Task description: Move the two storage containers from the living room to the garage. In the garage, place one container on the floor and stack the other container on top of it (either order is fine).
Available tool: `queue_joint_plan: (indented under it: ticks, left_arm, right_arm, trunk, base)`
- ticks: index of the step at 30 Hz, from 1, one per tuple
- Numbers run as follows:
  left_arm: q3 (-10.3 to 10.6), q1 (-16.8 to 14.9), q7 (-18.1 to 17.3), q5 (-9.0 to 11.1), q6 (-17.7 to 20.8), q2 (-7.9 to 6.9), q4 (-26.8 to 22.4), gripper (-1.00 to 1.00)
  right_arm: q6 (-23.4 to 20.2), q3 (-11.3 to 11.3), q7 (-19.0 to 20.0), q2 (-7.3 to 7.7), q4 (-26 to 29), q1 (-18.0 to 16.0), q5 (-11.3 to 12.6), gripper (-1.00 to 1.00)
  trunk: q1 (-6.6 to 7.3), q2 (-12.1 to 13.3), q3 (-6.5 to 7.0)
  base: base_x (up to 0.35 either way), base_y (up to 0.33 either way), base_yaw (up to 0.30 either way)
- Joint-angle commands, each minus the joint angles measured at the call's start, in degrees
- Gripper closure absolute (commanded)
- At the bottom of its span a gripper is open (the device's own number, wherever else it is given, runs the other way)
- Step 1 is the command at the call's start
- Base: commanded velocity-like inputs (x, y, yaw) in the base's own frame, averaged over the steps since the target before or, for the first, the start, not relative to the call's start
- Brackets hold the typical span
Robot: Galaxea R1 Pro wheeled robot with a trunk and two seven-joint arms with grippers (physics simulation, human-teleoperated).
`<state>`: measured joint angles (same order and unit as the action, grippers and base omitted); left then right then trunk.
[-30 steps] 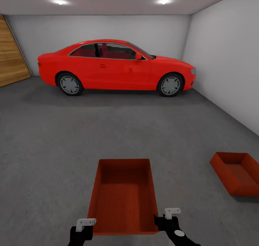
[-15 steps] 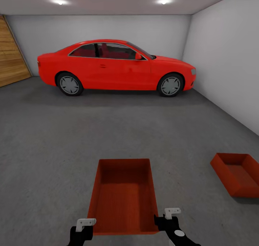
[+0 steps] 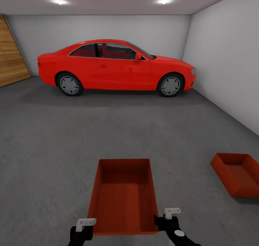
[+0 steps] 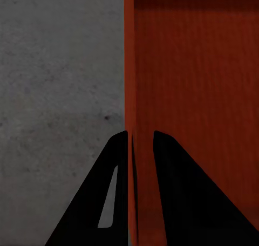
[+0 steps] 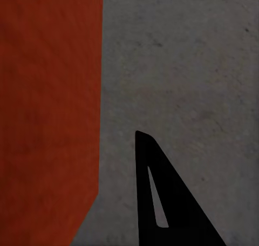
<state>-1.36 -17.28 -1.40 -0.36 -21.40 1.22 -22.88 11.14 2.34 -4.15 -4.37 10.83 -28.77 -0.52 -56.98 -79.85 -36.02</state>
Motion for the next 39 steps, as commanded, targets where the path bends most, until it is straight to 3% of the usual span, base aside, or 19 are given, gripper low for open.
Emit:
queue_joint_plan:
  ticks: [1,24,39]
  left_arm:
    - [-0.8,0.0,0.5,0.7,-0.1,-0.08,0.0,1.00]
    - [-0.8,0.0,0.5,0.7,-0.1,-0.10,0.0,1.00]
    - [-0.8,0.0,0.5,0.7,0.0,-0.11,0.0,1.00]
  right_arm:
    - [0.2,-0.4,-0.7,0.85,0.0,-0.1,0.0,1.00]
    - [0.2,-0.4,-0.7,0.85,0.0,-0.1,0.0,1.00]
    - [0.2,-0.4,-0.7,0.85,0.0,-0.1,0.0,1.00]
  trunk:
    - [0.00,0.0,-0.04]
    - [0.00,0.0,-0.04]
    - [0.00,0.0,-0.04]
  base:
    - [0.000,0.000,0.000]
    - [0.008,0.057,0.000]
    - [0.306,0.000,0.000]
